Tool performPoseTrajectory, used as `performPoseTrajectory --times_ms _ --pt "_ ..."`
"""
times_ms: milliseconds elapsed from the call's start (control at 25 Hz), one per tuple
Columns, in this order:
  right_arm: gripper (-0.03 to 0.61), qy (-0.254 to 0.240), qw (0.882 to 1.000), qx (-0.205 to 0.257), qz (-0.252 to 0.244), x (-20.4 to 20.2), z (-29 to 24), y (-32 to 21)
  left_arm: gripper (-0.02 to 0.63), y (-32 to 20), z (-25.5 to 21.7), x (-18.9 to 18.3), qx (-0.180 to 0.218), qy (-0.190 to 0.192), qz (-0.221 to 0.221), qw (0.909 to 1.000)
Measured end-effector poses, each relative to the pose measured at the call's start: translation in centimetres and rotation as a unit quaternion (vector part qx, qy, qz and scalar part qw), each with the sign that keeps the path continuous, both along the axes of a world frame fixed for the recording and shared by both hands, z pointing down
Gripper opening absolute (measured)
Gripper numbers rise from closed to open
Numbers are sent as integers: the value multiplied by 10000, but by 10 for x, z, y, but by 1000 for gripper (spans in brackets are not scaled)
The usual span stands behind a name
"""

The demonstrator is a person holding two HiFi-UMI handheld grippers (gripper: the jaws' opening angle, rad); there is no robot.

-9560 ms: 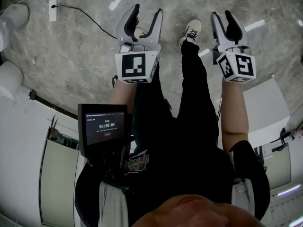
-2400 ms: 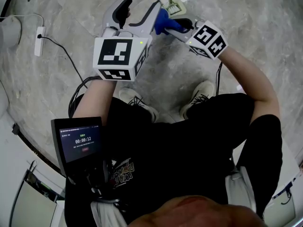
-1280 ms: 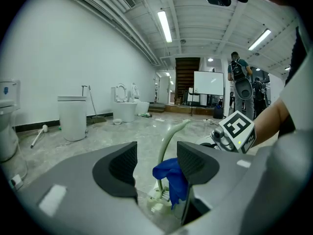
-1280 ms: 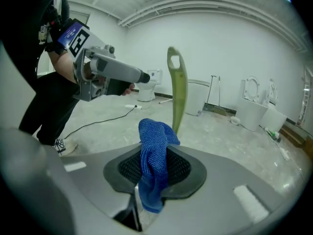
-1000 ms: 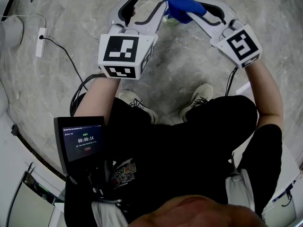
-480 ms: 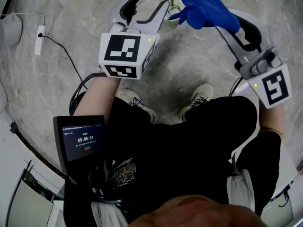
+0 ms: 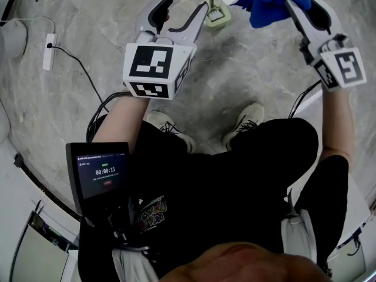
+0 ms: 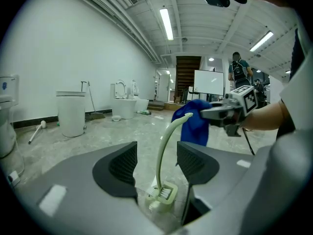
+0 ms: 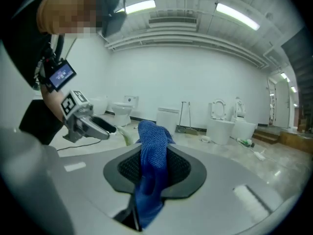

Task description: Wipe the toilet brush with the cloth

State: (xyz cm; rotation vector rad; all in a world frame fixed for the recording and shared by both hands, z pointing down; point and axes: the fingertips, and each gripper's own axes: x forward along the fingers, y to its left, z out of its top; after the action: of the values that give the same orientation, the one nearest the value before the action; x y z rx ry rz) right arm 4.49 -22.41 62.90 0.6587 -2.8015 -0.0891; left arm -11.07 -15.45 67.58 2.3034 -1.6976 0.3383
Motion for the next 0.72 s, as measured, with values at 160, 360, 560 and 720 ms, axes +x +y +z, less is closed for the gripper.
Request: performPoseTrajectory --times_ms 160,360,560,720 --pt "91 271 9953 -920 153 -38 80 -66 258 -1 0 1 5 -3 -18 10000" --pt "91 443 9753 -2164 -74 -108 155 -87 258 3 1 -5 -44 -50 -86 9999" --pt "92 776 9522 -2928 -385 -132 214 -65 256 10 5 2 -48 -60 31 10000" --pt "92 609 9420 -3282 -357 -125 226 -55 256 14 9 9 -71 -186 190 9996"
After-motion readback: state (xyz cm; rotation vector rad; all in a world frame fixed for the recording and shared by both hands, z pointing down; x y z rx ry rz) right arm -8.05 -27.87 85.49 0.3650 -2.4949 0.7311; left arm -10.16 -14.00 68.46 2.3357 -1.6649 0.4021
